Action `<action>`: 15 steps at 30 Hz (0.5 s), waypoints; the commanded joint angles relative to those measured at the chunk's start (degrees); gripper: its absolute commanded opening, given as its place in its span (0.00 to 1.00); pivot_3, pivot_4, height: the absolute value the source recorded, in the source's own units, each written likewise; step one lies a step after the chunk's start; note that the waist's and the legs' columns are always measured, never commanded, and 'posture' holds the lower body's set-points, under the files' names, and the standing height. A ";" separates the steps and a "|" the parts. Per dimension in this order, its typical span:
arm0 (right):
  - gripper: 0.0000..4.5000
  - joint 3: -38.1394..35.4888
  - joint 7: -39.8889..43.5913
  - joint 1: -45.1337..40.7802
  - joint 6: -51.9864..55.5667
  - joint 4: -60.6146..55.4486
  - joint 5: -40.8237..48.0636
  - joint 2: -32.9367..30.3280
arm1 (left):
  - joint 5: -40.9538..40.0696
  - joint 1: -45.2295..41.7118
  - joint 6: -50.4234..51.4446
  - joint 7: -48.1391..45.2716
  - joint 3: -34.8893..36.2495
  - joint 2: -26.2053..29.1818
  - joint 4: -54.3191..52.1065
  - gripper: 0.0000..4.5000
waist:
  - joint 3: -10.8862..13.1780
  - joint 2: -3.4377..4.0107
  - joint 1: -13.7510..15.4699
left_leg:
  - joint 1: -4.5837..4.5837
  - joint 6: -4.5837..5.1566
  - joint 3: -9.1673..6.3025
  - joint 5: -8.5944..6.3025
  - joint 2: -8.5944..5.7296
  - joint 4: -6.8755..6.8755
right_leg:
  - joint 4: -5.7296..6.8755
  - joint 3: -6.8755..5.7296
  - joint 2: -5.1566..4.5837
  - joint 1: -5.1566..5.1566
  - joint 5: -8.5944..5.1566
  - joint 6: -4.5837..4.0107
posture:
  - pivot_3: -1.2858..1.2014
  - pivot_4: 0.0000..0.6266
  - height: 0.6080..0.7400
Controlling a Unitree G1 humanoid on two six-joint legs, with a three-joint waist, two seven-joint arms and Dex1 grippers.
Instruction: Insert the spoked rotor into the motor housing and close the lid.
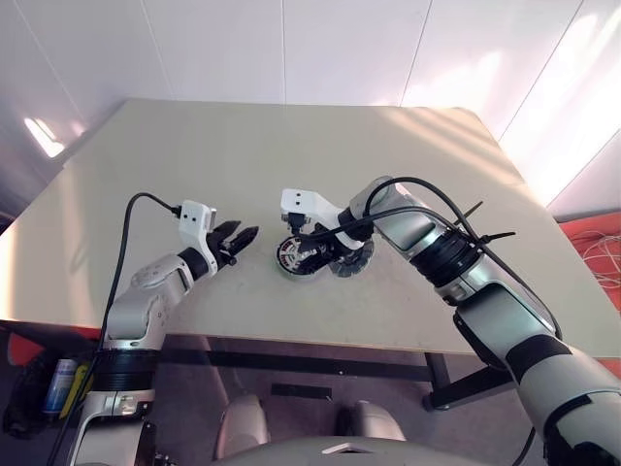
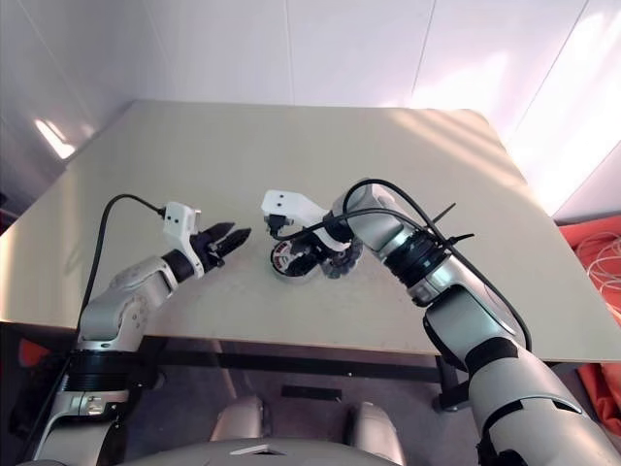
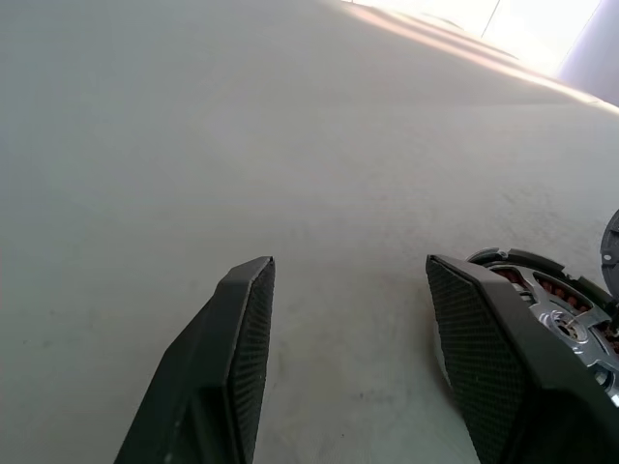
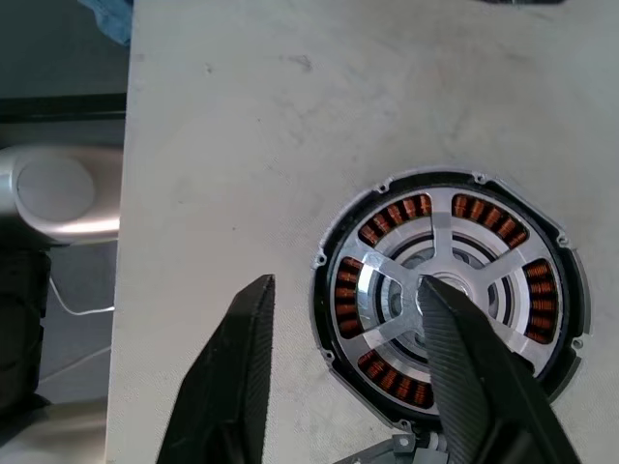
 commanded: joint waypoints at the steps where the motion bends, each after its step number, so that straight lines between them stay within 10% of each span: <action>1: 0.57 -5.22 0.85 -2.61 3.04 -4.66 4.13 0.14 | -1.16 -1.92 -0.39 -0.59 0.89 0.24 -0.56 0.59 | 0.00 0.00 0.03 | 0.02 0.00 0.00 0.00 0.00 0.00 | 0.00 0.00 0.00 0.01 0.00 0.00 | 0.52 0.00 1.00; 15: 0.48 -22.19 -13.37 -0.44 -20.93 6.12 1.26 -10.28 | -1.11 -3.77 2.06 -3.90 -1.60 1.08 1.64 0.59 | -0.01 -0.04 0.56 | -0.01 -0.03 0.29 0.03 -0.17 0.00 | -0.01 0.01 -0.05 0.08 0.00 0.00 | 0.52 0.00 1.00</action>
